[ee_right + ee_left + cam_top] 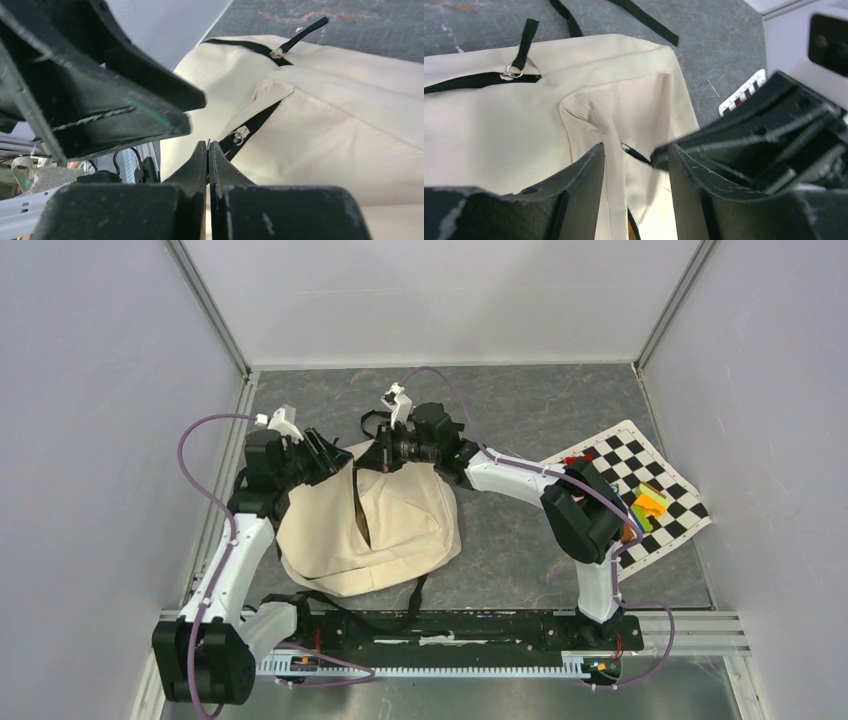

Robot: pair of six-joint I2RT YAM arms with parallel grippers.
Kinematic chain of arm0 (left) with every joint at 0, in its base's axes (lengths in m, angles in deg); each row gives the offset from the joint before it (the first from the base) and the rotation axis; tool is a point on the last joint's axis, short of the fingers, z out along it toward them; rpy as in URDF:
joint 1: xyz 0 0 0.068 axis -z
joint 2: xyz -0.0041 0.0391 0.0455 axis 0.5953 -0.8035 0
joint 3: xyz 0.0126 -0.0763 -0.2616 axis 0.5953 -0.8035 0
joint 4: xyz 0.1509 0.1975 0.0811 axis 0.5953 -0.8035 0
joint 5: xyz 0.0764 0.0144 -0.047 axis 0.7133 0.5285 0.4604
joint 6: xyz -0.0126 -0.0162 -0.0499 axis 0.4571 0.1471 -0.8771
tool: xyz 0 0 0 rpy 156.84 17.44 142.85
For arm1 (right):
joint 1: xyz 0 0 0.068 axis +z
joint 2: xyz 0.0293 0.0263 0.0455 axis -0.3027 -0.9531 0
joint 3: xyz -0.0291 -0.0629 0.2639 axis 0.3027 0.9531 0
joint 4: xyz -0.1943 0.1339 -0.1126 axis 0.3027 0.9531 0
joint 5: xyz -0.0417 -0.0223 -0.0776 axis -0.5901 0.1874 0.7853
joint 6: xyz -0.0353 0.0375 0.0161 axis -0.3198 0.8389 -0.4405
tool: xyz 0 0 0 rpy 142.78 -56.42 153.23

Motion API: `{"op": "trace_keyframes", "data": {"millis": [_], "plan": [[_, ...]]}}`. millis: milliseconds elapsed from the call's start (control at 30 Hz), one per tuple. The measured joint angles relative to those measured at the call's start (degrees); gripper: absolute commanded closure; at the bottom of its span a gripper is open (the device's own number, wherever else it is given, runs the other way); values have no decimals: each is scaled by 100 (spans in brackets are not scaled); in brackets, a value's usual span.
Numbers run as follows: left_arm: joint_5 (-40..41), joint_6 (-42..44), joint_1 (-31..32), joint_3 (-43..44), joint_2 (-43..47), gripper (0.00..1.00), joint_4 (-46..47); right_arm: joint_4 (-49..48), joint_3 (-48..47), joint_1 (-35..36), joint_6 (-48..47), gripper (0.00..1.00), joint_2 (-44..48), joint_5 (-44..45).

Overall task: Pack the student bag
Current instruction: Zip the student bag at the center of the board.

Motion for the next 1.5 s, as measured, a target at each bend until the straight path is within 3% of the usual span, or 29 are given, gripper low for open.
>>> {"op": "trace_keyframes", "data": {"millis": [433,700,900,1500], "plan": [[356,195,44,723,-1569,47,-807,297,378,474,-402,100,83,450],[608,564,289,946,-1893,81,-1016,420,382,579,-621,100,162,584],[730,636,354,1104,-2118,98,-1139,730,382,691,-955,100,273,732],[992,623,409,1530,-2721,98,-1344,1578,793,1036,-1937,100,951,745]]}}
